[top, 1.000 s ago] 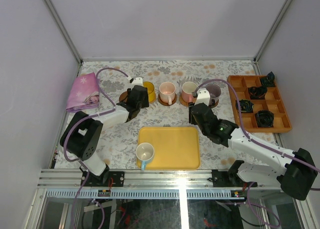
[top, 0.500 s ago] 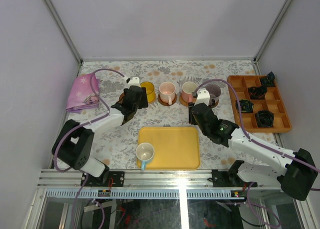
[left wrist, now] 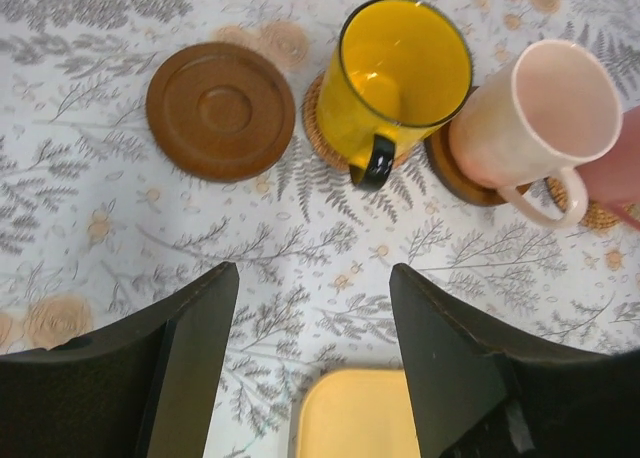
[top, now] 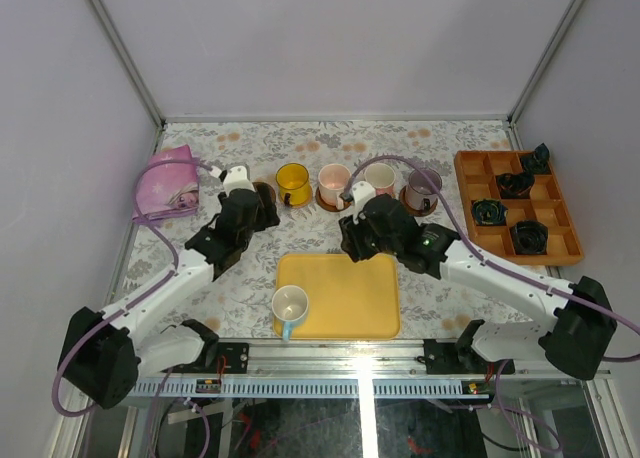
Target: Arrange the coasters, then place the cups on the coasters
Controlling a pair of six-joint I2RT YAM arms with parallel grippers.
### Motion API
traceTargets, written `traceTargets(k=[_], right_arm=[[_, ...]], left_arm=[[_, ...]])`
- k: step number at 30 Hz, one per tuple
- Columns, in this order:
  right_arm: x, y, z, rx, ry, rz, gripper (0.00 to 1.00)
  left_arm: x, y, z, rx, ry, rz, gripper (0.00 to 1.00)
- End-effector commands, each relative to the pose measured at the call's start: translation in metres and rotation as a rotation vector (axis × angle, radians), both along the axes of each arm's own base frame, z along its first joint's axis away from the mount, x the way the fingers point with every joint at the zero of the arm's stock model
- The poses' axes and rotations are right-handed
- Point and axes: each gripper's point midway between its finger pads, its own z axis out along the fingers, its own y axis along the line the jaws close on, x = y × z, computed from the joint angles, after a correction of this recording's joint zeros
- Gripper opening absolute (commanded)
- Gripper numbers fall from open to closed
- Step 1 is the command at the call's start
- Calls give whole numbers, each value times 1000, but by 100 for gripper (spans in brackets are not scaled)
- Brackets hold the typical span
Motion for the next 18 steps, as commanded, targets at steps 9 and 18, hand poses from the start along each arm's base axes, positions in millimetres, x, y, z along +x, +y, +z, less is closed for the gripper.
traceTargets(k=[9,18], right_arm=[[-54,75,18,9,37,374,52],[-76,103,-5,-80,49,423,53]], left_arm=[[-54,31,-32,16,72,164,67],[-65,44,-46,40,117,231,72]])
